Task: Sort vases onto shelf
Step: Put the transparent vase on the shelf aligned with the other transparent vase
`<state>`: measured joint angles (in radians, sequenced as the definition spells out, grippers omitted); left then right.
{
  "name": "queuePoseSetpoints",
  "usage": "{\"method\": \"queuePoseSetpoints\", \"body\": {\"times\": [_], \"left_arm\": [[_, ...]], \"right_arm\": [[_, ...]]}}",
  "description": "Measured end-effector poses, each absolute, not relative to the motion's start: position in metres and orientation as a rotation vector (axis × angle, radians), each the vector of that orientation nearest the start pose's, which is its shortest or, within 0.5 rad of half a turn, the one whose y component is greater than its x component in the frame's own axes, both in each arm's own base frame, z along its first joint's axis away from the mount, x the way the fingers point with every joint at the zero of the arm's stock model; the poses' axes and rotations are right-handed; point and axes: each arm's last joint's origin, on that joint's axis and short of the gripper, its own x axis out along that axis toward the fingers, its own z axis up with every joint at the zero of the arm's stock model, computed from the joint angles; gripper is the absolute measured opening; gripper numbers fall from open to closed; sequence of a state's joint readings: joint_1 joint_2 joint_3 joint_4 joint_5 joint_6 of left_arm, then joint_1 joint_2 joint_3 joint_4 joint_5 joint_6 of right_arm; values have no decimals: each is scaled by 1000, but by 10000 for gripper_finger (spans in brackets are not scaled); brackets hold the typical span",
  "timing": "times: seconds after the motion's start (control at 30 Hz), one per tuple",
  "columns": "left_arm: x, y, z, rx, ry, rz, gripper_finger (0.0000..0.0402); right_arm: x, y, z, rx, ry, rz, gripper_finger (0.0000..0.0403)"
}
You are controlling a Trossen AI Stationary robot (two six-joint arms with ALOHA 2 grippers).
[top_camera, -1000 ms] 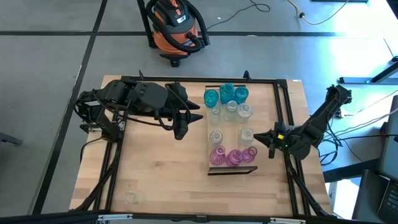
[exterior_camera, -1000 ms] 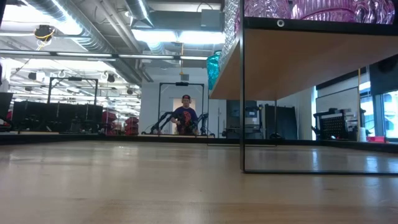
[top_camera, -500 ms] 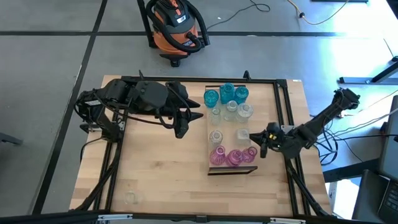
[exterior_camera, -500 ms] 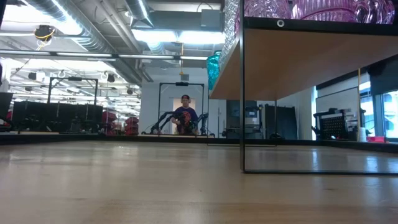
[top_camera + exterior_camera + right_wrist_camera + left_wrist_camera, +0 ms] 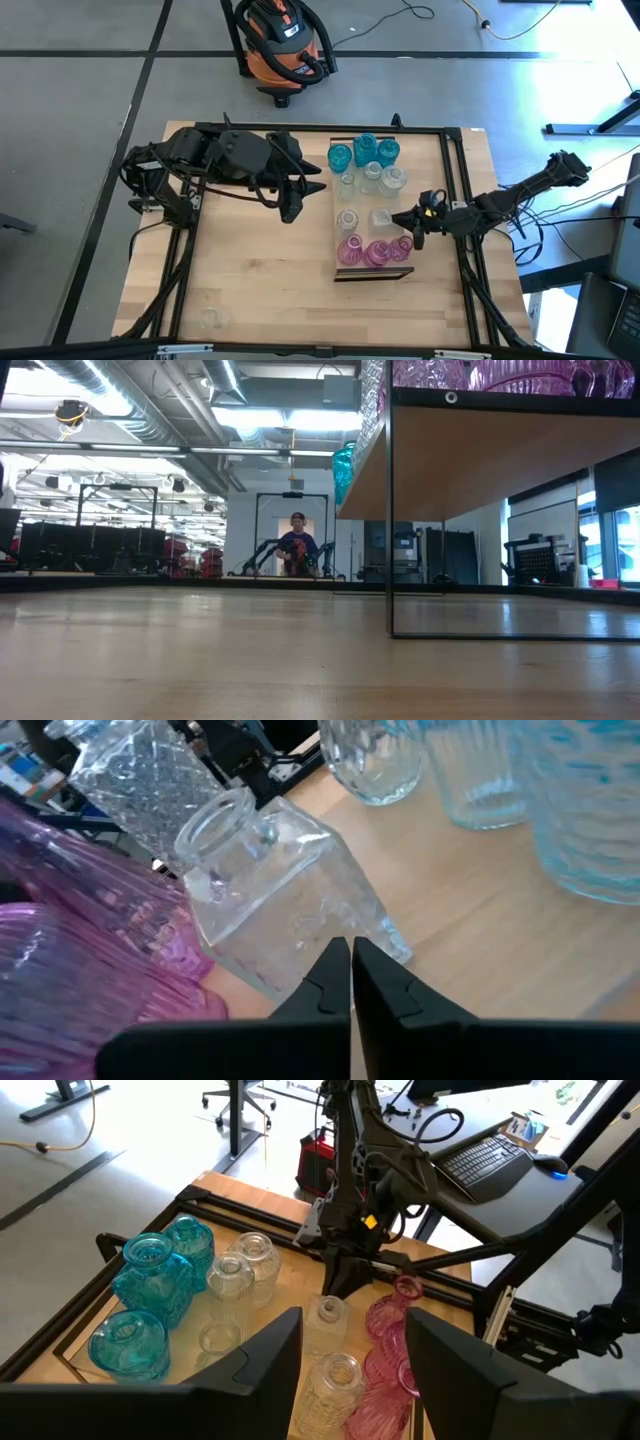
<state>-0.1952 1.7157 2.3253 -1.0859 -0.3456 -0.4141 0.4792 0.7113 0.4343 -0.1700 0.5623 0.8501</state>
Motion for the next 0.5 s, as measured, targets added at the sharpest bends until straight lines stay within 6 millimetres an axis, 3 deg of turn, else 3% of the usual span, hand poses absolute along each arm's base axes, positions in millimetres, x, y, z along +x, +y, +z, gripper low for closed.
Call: {"method": "queuePoseSetpoints", "body": {"times": [0.5], "left_arm": [[305,-51,510,-277,426,239,171]], "right_arm": [[149,56,239,629,286,-182,0]]}}
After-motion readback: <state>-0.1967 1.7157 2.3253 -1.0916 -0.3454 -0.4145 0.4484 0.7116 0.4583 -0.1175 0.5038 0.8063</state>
